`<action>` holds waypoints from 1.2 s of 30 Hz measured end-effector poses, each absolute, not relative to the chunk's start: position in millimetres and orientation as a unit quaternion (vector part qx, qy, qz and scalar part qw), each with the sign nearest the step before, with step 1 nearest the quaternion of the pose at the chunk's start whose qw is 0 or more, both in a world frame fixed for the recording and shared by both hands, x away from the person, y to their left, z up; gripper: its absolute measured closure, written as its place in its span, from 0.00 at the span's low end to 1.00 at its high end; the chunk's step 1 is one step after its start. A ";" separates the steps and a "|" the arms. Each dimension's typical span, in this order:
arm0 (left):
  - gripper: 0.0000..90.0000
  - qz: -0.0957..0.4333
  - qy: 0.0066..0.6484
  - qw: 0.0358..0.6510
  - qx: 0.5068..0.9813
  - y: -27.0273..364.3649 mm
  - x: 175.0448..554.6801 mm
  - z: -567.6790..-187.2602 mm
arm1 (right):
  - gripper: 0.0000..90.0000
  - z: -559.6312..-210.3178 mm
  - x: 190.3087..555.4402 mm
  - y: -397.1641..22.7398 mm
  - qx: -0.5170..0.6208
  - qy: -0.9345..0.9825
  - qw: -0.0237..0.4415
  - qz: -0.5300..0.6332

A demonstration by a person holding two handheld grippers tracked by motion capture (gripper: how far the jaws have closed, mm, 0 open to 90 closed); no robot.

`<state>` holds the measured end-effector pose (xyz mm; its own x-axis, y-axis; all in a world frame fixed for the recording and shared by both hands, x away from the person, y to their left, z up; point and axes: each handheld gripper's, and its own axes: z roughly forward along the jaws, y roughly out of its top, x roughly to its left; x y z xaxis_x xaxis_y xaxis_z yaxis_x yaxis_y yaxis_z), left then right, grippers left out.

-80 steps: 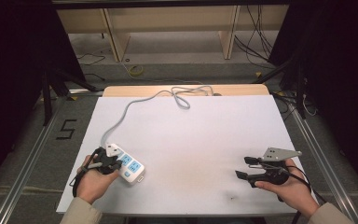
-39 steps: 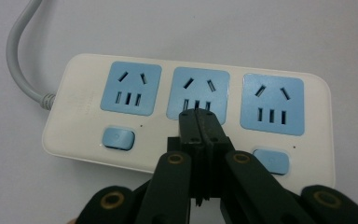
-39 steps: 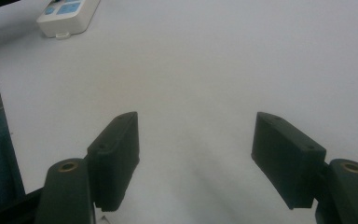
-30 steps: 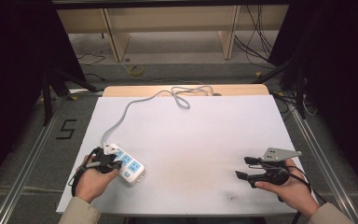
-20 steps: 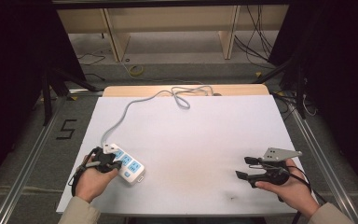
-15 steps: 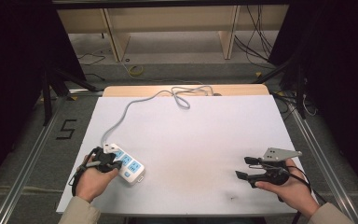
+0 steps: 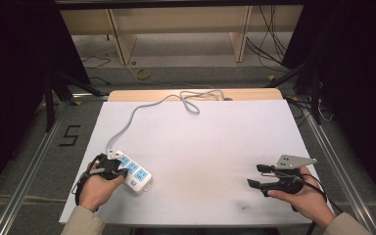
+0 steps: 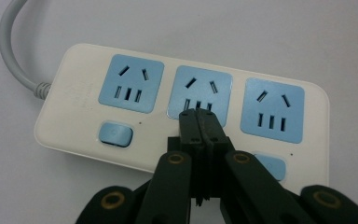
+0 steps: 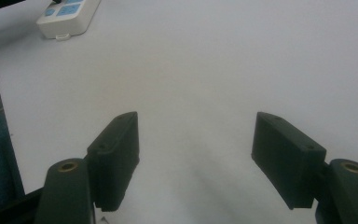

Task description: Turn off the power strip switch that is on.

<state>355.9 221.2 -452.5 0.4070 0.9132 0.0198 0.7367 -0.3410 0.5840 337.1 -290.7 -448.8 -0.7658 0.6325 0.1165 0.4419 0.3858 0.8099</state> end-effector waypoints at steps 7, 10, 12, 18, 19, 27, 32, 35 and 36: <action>1.00 0.171 0.521 0.256 0.796 222.5 356.0 -452.4 | 0.36 -448.9 337.9 -291.1 0.327 0.825 0.105 0.449; 1.00 0.175 0.517 0.250 0.800 221.0 355.9 -452.2 | 0.36 -448.9 337.9 -290.8 0.326 0.825 0.105 0.448; 1.00 0.177 0.514 0.244 0.803 219.6 356.1 -451.7 | 0.36 -448.6 337.4 -291.0 0.326 0.825 0.107 0.450; 1.00 0.174 0.517 0.248 0.801 220.1 355.8 -452.1 | 0.36 -448.4 337.2 -291.5 0.325 0.825 0.108 0.451; 1.00 0.174 0.517 0.247 0.801 220.1 355.9 -452.3 | 0.36 -448.4 337.2 -291.4 0.325 0.824 0.108 0.451; 1.00 0.170 0.521 0.252 0.798 221.2 356.0 -453.4 | 0.36 -448.2 336.8 -291.7 0.322 0.825 0.107 0.451; 1.00 0.172 0.519 0.249 0.799 220.6 355.9 -453.3 | 0.36 -447.6 336.1 -291.3 0.322 0.825 0.107 0.451; 1.00 0.172 0.520 0.251 0.798 220.6 356.0 -453.4 | 0.36 -447.7 336.3 -291.2 0.322 0.826 0.107 0.451; 1.00 0.172 0.520 0.252 0.798 220.7 356.0 -453.5 | 0.36 -447.7 336.2 -291.1 0.323 0.825 0.107 0.451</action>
<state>356.0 220.7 -453.5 0.4001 0.9164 0.0133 0.7431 -0.3328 0.5806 336.2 -291.1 -447.7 -0.7681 0.6299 0.1150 0.4370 0.3845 0.8132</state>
